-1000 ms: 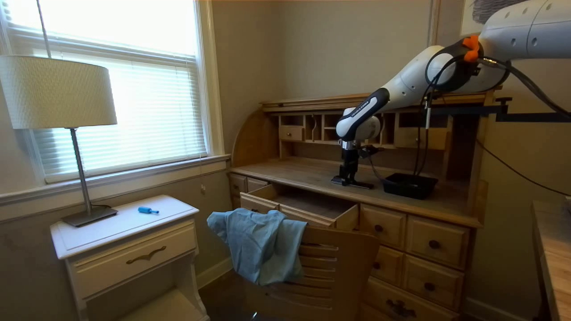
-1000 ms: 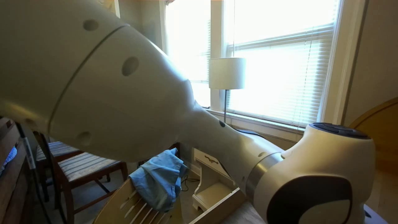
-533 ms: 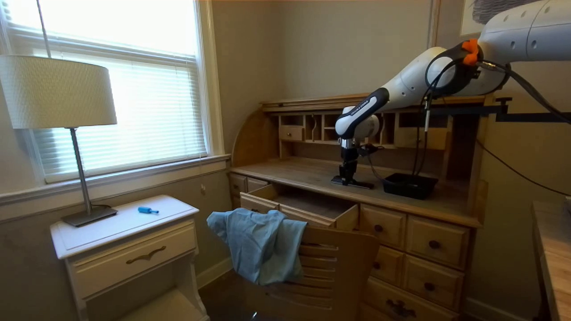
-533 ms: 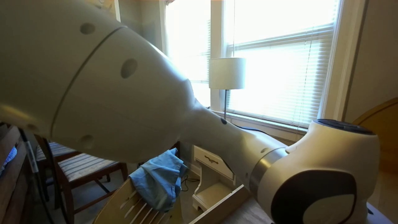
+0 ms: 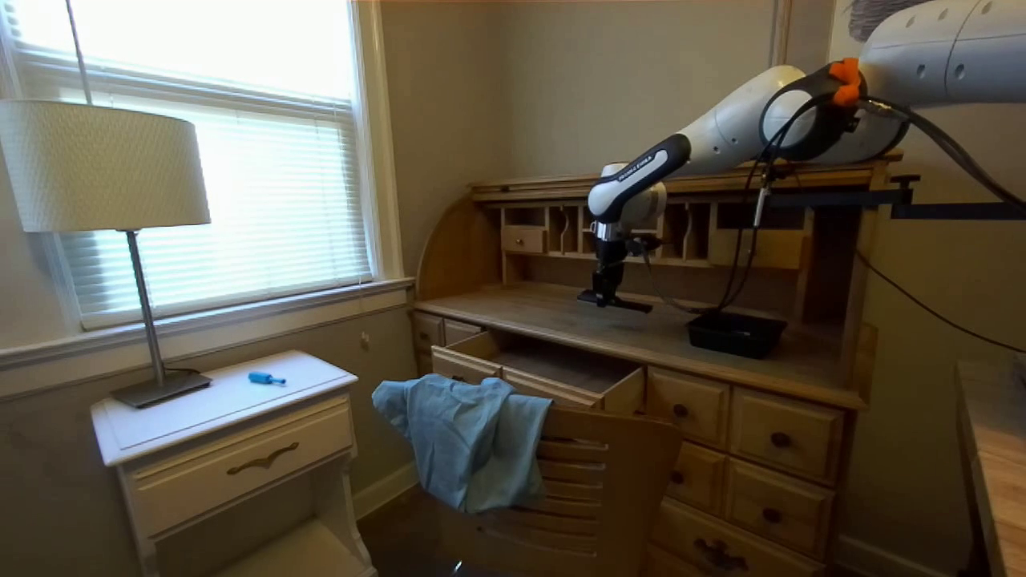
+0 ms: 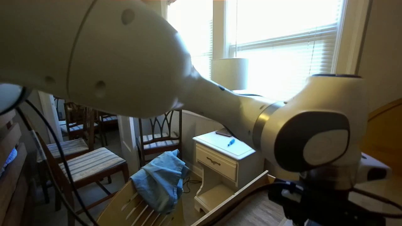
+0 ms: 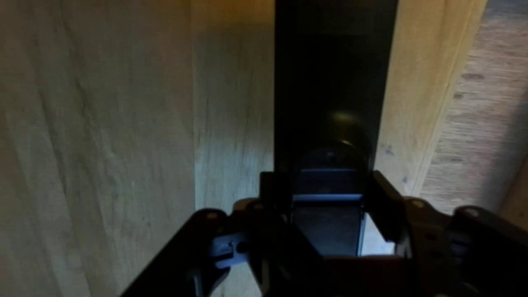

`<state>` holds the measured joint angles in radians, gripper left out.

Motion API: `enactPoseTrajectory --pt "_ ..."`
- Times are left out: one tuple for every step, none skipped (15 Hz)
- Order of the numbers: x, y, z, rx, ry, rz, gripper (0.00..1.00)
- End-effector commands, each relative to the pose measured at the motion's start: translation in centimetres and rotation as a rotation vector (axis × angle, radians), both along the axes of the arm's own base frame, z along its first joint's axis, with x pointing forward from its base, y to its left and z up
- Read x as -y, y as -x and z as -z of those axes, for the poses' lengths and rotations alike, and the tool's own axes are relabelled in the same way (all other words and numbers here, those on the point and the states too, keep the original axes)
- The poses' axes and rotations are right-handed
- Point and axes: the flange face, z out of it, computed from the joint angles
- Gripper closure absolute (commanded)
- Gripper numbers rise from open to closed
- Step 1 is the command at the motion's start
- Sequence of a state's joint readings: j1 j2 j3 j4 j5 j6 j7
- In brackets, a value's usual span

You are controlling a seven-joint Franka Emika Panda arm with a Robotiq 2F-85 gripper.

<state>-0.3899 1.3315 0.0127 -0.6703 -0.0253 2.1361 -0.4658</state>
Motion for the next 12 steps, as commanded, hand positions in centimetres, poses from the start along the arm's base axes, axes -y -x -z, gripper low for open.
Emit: enactPoseTrajectory --pt "-1.2 -1.3 -4.3 0.020 0.016 -0.056 0.69" --pt "-1.8 -1.8 -5.3 0.029 0.018 -0.076 0.69" --pt "-2.3 -2.2 -6.1 0.042 0.020 -0.096 0.69" --pt "-3.0 -2.6 -7.0 0.055 0.022 -0.115 0.69" --pt "-3.7 -3.0 -7.9 0.071 0.022 -0.136 0.69" --pt "-4.4 -3.4 -8.6 0.086 0.019 -0.157 0.69" --pt "-5.2 -3.8 -9.4 0.095 0.020 -0.187 0.69" --pt "-5.6 -3.9 -9.9 0.103 0.020 -0.219 0.69" --pt "-5.0 -3.7 -8.3 0.098 0.031 -0.164 0.44" --pt "-5.5 -3.9 -8.7 0.105 0.031 -0.183 0.44" --pt "-5.8 -4.1 -9.0 0.108 0.030 -0.193 0.44" --pt "-5.9 -4.1 -9.0 0.109 0.031 -0.197 0.44"
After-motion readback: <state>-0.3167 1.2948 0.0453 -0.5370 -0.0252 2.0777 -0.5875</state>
